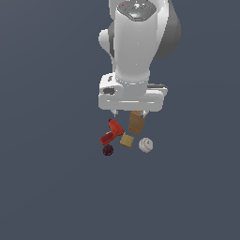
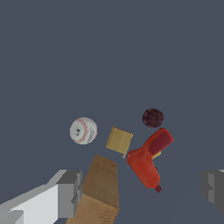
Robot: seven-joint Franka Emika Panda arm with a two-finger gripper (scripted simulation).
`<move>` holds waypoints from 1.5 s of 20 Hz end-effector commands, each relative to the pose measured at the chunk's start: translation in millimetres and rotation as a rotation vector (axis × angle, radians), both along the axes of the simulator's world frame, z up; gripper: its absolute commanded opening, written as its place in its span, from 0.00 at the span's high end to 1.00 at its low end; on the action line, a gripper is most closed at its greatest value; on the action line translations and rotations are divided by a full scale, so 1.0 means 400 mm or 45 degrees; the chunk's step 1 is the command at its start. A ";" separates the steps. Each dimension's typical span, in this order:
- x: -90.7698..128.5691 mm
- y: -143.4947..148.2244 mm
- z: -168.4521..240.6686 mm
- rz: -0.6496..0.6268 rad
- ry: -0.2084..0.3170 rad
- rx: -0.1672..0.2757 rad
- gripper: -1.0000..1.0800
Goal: Pick up a designated object from a clutter of objects.
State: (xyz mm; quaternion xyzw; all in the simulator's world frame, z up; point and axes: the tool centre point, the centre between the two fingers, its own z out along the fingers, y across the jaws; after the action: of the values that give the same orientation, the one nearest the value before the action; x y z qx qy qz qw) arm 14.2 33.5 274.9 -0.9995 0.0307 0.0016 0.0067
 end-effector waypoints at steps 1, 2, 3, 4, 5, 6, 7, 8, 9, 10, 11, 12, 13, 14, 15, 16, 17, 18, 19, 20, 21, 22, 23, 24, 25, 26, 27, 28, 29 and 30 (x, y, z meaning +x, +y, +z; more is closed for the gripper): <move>0.006 0.022 -0.032 -0.057 0.003 0.008 0.04; 0.009 0.031 -0.046 -0.083 0.005 0.011 0.04; 0.011 0.041 -0.062 -0.111 0.006 0.013 0.04; 0.014 0.052 -0.077 -0.140 0.008 0.016 0.04; 0.016 0.062 -0.094 -0.169 0.009 0.018 0.04; 0.018 0.072 -0.110 -0.199 0.011 0.020 0.04; 0.019 0.082 -0.126 -0.228 0.012 0.021 0.04; 0.020 0.092 -0.142 -0.258 0.014 0.022 0.04; 0.021 0.102 -0.158 -0.288 0.015 0.023 0.04; 0.022 0.112 -0.174 -0.318 0.016 0.023 0.04; 0.023 0.122 -0.190 -0.347 0.018 0.023 0.04; 0.023 0.131 -0.206 -0.377 0.019 0.023 0.04; 0.023 0.140 -0.222 -0.407 0.019 0.022 0.04; 0.023 0.149 -0.238 -0.437 0.020 0.021 0.04; 0.023 0.158 -0.253 -0.467 0.020 0.020 0.04; 0.022 0.167 -0.269 -0.497 0.021 0.018 0.04; 0.021 0.175 -0.285 -0.527 0.021 0.016 0.04; 0.020 0.184 -0.301 -0.557 0.020 0.014 0.04; 0.019 0.191 -0.316 -0.586 0.020 0.012 0.04; 0.018 0.198 -0.330 -0.613 0.019 0.009 0.04; 0.017 0.205 -0.343 -0.639 0.018 0.007 0.04; 0.015 0.211 -0.355 -0.663 0.017 0.004 0.04; 0.014 0.217 -0.367 -0.685 0.016 0.002 0.04; 0.013 0.222 -0.377 -0.706 0.015 -0.001 0.04; 0.011 0.226 -0.387 -0.725 0.013 -0.003 0.04; 0.010 0.230 -0.396 -0.743 0.012 -0.005 0.04; 0.009 0.234 -0.404 -0.759 0.010 -0.007 0.04; 0.008 0.237 -0.412 -0.774 0.009 -0.009 0.04; 0.007 0.240 -0.418 -0.787 0.008 -0.011 0.04; 0.006 0.243 -0.424 -0.798 0.007 -0.012 0.04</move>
State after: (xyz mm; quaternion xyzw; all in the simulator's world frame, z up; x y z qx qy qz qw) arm 16.9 128.8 109.2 -0.9443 0.3292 0.0031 0.0028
